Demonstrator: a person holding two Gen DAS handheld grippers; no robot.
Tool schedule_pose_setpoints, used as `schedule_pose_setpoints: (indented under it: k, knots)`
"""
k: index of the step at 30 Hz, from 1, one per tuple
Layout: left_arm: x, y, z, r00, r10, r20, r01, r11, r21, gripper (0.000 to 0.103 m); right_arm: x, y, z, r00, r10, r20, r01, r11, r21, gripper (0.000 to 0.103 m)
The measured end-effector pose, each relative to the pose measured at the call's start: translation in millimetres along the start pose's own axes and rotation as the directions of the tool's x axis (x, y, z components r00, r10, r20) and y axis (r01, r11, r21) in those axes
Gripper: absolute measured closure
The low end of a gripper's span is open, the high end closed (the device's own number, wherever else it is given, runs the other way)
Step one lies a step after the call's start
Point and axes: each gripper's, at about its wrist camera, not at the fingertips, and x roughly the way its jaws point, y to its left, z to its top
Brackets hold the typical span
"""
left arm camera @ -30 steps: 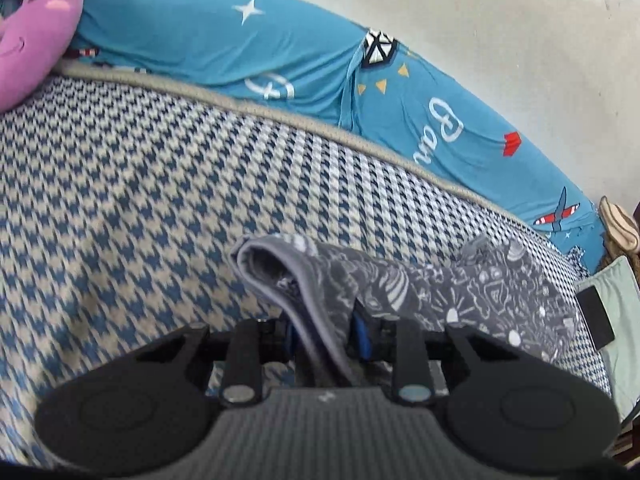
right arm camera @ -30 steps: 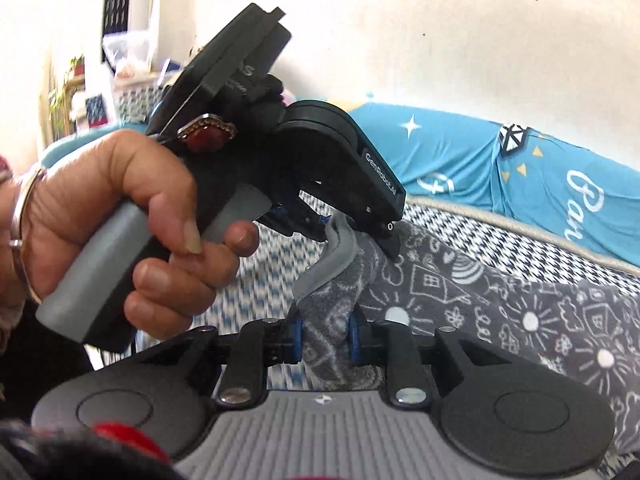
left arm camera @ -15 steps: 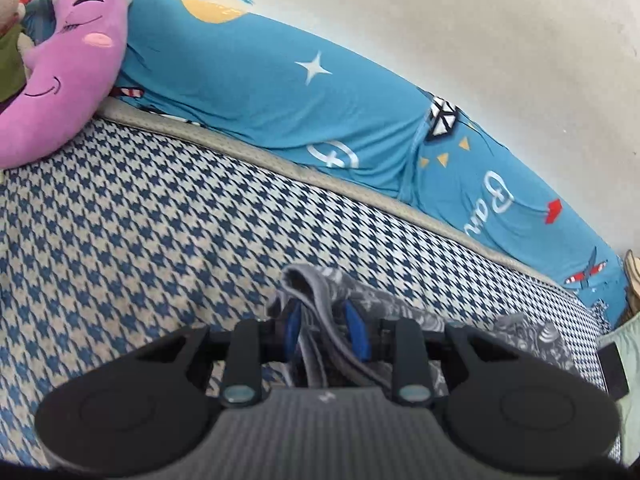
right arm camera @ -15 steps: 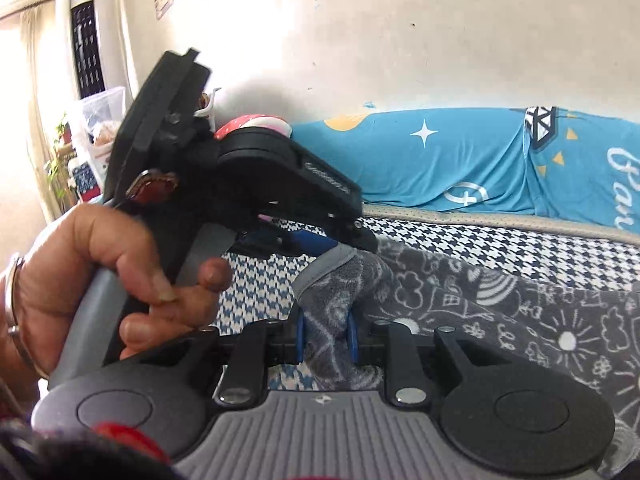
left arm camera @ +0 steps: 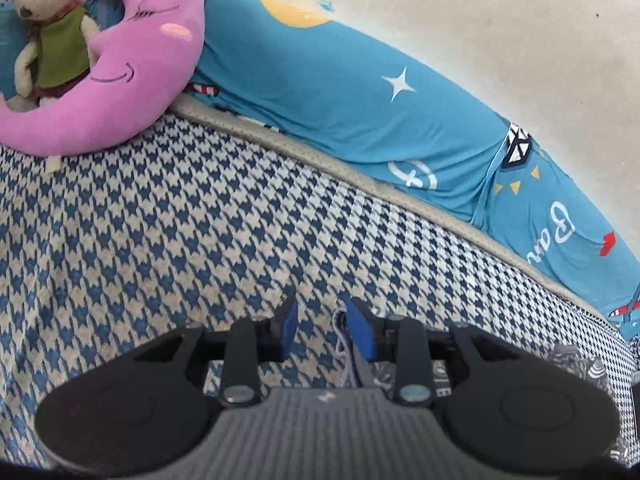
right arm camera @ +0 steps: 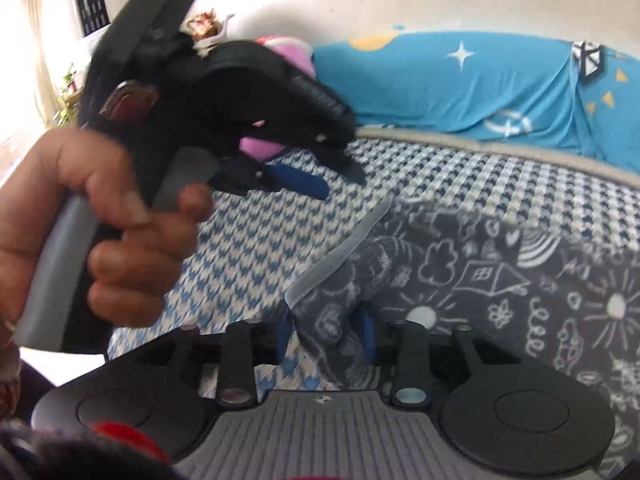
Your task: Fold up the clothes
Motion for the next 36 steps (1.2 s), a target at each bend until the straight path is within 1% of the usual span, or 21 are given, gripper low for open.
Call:
schedule_pose_setpoints:
  k: [2,3,5,8,13,14,16,22,25,26,28,32,36]
  knots:
    - [0,-2,-3,1.000,-0.003,-0.008,0.003,1.000,0.000,0.059,-6,-2,-1,1.000,0.029,-0.003,-0.029,1.000,0.011,0.067]
    - [0,-3,-5,1.000,-0.005,-0.011,0.005,1.000,0.001,0.057,-11,-3,-1,0.999,0.044,0.000,-0.044,0.999,0.015,0.067]
    - [-2,-6,-7,1.000,-0.018,-0.006,0.018,1.000,0.015,0.050,-22,-4,-2,0.998,0.058,0.012,-0.058,0.998,0.005,0.067]
    - [-6,-9,-11,0.999,-0.040,-0.002,0.040,0.999,0.022,0.043,-39,-10,-6,0.999,0.032,0.032,-0.032,0.999,0.011,0.067]
    - [-9,-17,-18,0.999,-0.051,0.002,0.051,0.998,0.039,0.041,-66,-28,-8,0.997,-0.041,0.063,0.038,0.998,0.056,0.067]
    - [-9,-20,-20,0.999,-0.054,0.003,0.054,0.997,0.049,0.038,-72,-31,-8,0.996,-0.056,0.068,0.052,0.997,0.065,0.067]
    - [-9,-27,-24,0.998,-0.061,0.002,0.061,0.996,0.072,0.036,-83,-38,-9,0.993,-0.086,0.079,0.079,0.993,0.084,0.067]
    - [-1,-57,-47,0.995,-0.092,-0.039,0.098,0.981,0.168,0.036,-108,-71,-9,0.977,-0.187,0.103,0.168,0.971,0.168,0.066]
    - [5,-69,-59,0.995,-0.087,-0.053,0.097,0.971,0.218,0.035,-113,-84,-10,0.968,-0.230,0.103,0.208,0.960,0.186,0.066]
    - [6,-72,-63,0.994,-0.087,-0.058,0.099,0.968,0.233,0.030,-116,-88,-10,0.965,-0.239,0.106,0.216,0.958,0.188,0.066]
    - [9,-77,-70,0.994,-0.084,-0.068,0.099,0.961,0.258,0.026,-122,-97,-10,0.961,-0.255,0.110,0.231,0.953,0.194,0.066]
    - [20,-79,-82,0.992,-0.065,-0.107,0.093,0.955,0.281,0.026,-122,-125,-5,0.954,-0.280,0.110,0.248,0.939,0.239,0.066]
    - [33,-77,-91,0.990,-0.028,-0.136,0.067,0.955,0.289,0.026,-120,-149,-3,0.952,-0.287,0.108,0.244,0.921,0.303,0.066]
